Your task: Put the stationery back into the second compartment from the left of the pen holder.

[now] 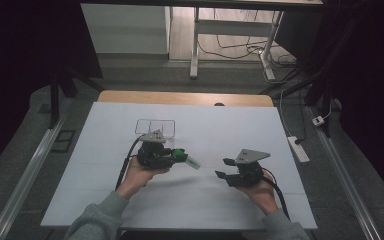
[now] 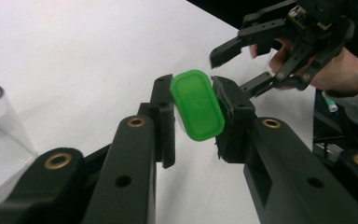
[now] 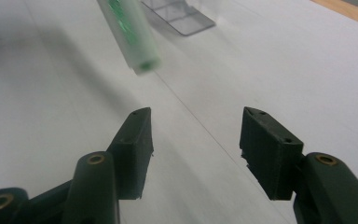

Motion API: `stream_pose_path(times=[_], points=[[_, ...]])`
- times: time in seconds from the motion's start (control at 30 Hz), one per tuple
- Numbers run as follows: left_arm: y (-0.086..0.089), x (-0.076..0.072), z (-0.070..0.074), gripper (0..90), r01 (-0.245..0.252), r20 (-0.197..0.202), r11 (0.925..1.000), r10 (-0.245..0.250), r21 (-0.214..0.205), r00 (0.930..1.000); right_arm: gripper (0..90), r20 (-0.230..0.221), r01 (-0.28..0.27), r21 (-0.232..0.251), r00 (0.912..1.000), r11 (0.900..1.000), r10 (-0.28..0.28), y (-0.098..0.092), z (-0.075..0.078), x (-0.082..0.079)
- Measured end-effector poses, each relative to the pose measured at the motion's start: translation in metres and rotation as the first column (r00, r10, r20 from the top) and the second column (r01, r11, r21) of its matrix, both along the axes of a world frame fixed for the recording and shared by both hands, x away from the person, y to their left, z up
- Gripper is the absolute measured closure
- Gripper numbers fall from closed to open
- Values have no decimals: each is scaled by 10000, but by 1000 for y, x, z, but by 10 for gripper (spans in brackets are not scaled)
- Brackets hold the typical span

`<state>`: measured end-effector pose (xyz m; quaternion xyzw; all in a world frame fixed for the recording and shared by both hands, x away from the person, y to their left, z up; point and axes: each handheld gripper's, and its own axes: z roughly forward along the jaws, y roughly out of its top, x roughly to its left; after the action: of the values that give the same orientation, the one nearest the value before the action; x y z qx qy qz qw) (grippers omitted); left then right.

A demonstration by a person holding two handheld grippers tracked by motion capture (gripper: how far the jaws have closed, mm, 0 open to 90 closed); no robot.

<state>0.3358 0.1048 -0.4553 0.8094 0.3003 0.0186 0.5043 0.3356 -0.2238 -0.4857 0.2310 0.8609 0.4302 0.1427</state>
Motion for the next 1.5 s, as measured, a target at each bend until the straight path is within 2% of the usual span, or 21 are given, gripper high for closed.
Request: stream_pose_path(times=[0.2,0.4,0.73,0.93,1.2,1.3,1.5], points=[[5,-2,8,707,-84,370,9998,78,166,9993,405,4,554,-240,9985,9982,-554,-15,0,-1],[11,-2,12,707,-157,488,9997,148,166,9987,384,-95,833,-444,9964,9955,-838,-25,-3,-2],[21,-5,20,707,-264,678,9995,250,196,9974,374,-251,1271,-401,9914,9911,-1281,-41,-5,-3],[33,-8,30,707,-407,878,9988,382,262,9954,367,-245,1460,-398,9888,9885,-1471,-50,-5,-6],[53,-2,52,707,-720,1130,9969,681,308,9913,355,-248,1564,-221,9873,9874,-1569,-60,-6,-7],[60,2,62,707,-834,1159,9961,795,294,9901,344,-233,1546,-329,9876,9874,-1554,-60,-7,-6],[72,9,80,707,-1213,1321,9913,1136,518,9847,341,-202,1489,-540,9885,9874,-1502,-59,-8,-6]])
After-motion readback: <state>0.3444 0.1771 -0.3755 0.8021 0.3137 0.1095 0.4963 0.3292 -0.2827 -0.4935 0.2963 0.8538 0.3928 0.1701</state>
